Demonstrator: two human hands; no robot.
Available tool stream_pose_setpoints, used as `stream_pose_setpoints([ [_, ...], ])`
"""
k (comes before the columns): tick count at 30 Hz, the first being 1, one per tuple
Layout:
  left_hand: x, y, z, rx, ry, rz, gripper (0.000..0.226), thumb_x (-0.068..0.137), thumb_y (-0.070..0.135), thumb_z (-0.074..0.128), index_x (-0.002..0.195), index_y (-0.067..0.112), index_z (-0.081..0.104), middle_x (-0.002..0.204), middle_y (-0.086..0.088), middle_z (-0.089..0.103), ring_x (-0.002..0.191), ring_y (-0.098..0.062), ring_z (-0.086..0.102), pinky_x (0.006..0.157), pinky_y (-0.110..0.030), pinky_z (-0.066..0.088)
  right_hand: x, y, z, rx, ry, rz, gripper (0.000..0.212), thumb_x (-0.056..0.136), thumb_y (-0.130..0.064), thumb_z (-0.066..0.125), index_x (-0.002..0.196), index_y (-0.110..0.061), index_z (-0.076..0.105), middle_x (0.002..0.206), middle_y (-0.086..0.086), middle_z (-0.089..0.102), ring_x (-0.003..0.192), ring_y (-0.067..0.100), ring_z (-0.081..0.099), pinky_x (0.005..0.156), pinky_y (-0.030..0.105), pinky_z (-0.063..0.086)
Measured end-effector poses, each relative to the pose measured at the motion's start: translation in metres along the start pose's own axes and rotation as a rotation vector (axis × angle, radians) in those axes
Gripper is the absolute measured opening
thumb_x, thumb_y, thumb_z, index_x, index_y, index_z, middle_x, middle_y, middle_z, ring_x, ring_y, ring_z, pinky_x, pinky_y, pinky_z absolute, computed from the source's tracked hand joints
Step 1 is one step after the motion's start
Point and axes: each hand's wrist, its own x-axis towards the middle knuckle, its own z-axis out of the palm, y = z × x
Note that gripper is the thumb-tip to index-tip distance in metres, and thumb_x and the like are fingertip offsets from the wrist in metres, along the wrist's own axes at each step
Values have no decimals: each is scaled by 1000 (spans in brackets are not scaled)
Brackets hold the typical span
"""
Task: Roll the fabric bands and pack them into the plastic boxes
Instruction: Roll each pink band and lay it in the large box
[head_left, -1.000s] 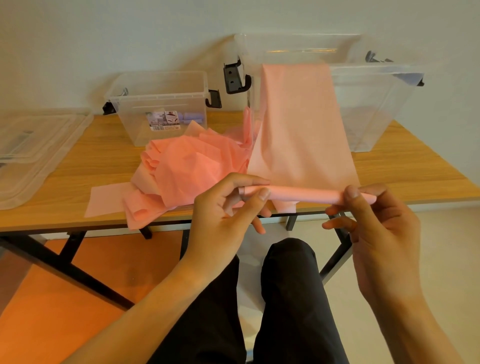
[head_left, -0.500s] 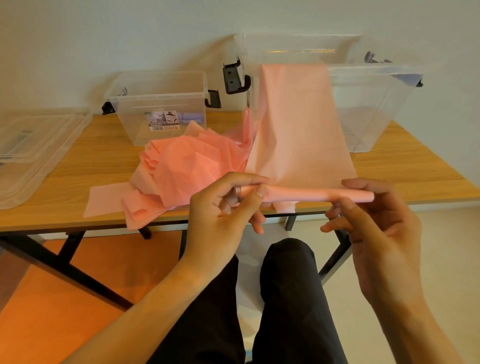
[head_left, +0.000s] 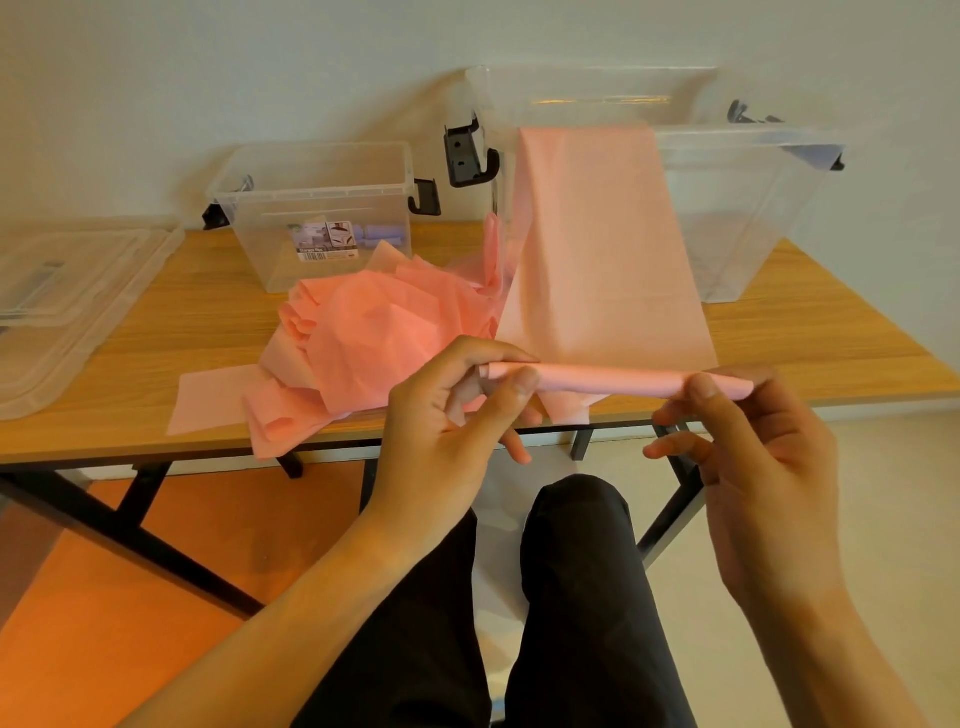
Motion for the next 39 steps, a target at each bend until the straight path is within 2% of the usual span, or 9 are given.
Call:
stream_pose_setpoints([
  [4,0,-1,3,-6,-11,3,15,93,14,61,99,0,65,84,-7,69,78,-21,69,53,-29,56,2,-2,-2,21,1,-13,14,84,-25,67,92,-13,66,82,9,65,75,25,65,61,29,57],
  [8,-1,-1,5,-14,11,-11,16,91,14,64,98,1,66,80,2,68,72,-17,68,54,-28,55,2,-4,-3,18,16,-39,17,86,-15,65,103,-14,66,82,4,68,69,24,67,61,29,58],
  [13,2,-3,5,-10,31,22,12,94,3,63,104,10,64,79,6,65,63,-16,64,52,-29,53,2,-5,-2,-10,16,-84,14,87,-17,66,101,-14,68,79,7,69,64,24,68,63,29,60],
  [20,0,-3,4,34,36,2,16,93,16,63,104,9,72,68,1,67,54,-19,63,59,-28,55,2,-3,-4,9,-12,-66,25,85,-26,70,107,-14,71,85,5,70,70,23,68,70,32,60],
  [23,1,-2,2,9,23,-1,17,90,16,65,104,8,72,72,3,69,56,-17,64,58,-29,56,2,-3,-5,43,-30,-43,33,80,-25,71,110,-13,70,87,4,71,73,22,68,67,30,60],
  [27,0,1,0,-39,-38,26,23,84,7,71,107,9,70,90,2,71,62,-19,66,56,-29,56,2,-1,-7,24,-18,-42,25,87,-20,64,109,-11,69,79,6,70,67,21,67,68,30,60],
  [30,1,0,-1,-36,-40,37,13,91,9,71,104,8,68,89,7,69,67,-19,65,53,-29,55,2,-1,-5,7,-31,-64,15,86,-28,66,98,-20,72,74,7,66,64,22,63,66,30,58],
  [34,3,2,1,-53,-33,35,11,93,10,61,100,3,64,86,-2,66,73,-20,67,52,-30,55,3,-1,-2,-25,-63,-73,8,86,-36,67,88,-30,72,79,4,63,70,22,58,62,25,54],
  [39,2,-1,-1,-65,2,3,14,87,10,66,89,-4,61,84,-16,67,77,-24,72,55,-31,57,4,1,-2,-21,-51,-18,18,84,-30,67,91,-13,70,82,9,65,74,22,61,61,27,56],
])
